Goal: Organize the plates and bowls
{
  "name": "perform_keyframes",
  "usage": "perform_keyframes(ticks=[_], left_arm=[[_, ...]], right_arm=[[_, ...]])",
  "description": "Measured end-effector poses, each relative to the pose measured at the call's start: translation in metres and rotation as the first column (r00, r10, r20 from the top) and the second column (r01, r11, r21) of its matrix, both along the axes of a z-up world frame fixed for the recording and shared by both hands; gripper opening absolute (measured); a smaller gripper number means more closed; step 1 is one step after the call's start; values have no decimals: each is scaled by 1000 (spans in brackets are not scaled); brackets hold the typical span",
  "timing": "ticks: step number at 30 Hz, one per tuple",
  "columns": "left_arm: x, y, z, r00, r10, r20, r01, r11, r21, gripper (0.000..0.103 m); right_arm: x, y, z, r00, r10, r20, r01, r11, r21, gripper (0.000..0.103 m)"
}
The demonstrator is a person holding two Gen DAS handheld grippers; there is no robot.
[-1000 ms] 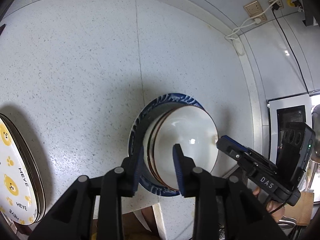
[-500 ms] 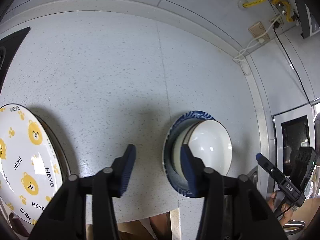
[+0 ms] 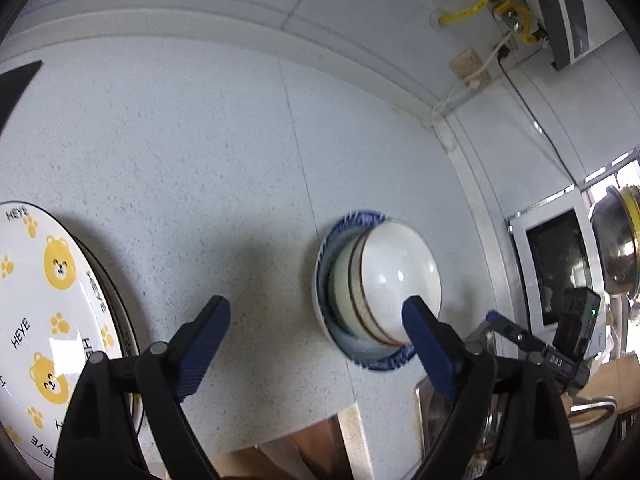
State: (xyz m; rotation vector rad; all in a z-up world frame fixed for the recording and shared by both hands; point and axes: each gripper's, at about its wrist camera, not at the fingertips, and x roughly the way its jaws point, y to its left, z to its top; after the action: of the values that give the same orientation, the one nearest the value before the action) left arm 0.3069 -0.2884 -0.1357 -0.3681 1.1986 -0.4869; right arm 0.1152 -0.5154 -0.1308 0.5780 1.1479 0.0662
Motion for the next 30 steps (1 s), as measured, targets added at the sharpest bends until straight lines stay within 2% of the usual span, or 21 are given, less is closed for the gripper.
perform_keyframes(ticks=[3, 8, 13, 18, 22, 24, 25, 30], left_arm=[[0, -2, -7, 1000, 1, 1, -1, 998, 58, 86], [8, -15, -26, 998, -56, -13, 57, 996, 73, 84], [23, -16, -49, 997, -47, -59, 52, 995, 87, 84], [35, -18, -66, 993, -53, -104, 60, 996, 71, 83], [40, -24, -79, 986, -64, -154, 74, 996, 59, 71], [41, -28, -84, 983, -68, -171, 80, 994, 69, 68], [41, -31, -86, 981, -79, -177, 92, 993, 70, 65], [43, -40, -98, 974, -93, -204, 109, 992, 70, 62]], right_arm=[[4, 8, -7, 1000, 22, -21, -23, 1000, -11, 74], [16, 15, -14, 998, 43, -35, -43, 999, -4, 74], [31, 19, -26, 996, 69, -55, -69, 998, 8, 74], [47, 23, -38, 991, 109, -72, -107, 994, 28, 74], [59, 28, -48, 983, 156, -94, -154, 988, 22, 73], [61, 27, -52, 980, 170, -98, -168, 985, 30, 67], [62, 27, -55, 979, 177, -101, -174, 984, 41, 61], [66, 27, -67, 967, 215, -136, -209, 976, 56, 43]])
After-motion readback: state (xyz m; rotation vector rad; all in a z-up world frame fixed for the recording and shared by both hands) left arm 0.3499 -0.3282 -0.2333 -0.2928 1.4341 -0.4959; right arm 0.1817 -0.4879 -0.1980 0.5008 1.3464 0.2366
